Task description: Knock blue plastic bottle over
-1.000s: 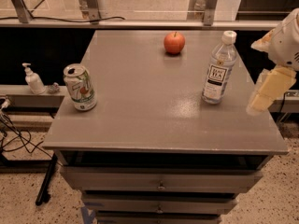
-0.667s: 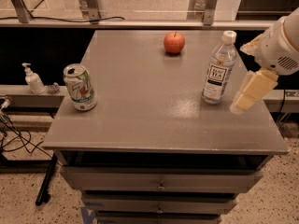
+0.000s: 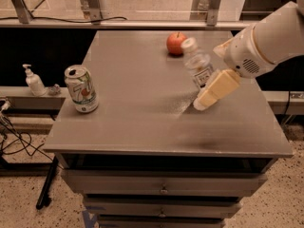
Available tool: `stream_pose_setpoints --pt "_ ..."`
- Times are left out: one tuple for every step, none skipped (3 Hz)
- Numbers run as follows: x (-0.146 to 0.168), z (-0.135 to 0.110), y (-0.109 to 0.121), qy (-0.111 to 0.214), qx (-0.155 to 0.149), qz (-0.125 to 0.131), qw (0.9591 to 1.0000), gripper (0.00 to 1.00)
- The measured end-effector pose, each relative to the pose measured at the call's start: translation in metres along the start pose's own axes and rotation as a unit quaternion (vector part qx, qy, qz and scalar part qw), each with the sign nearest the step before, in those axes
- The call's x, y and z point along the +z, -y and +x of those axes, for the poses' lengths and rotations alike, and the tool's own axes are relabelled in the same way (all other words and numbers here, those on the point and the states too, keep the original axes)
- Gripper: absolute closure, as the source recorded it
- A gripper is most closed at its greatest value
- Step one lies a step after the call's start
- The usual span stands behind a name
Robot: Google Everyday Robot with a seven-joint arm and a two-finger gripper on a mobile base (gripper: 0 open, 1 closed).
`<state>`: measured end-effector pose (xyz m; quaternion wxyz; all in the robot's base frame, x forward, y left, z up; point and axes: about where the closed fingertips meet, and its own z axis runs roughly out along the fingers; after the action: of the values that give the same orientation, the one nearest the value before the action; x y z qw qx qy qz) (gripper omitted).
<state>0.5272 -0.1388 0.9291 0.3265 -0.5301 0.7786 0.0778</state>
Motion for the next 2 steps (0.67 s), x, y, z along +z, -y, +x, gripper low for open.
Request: stream_pose_setpoints --pt "0.0190 -0.0255 -0.0051 0.024 0.006 -0.002 0.9997 0.00" --pt "0.0231 -0.0262 -0.0030 0.028 0.009 0.002 0.9996 0.00"
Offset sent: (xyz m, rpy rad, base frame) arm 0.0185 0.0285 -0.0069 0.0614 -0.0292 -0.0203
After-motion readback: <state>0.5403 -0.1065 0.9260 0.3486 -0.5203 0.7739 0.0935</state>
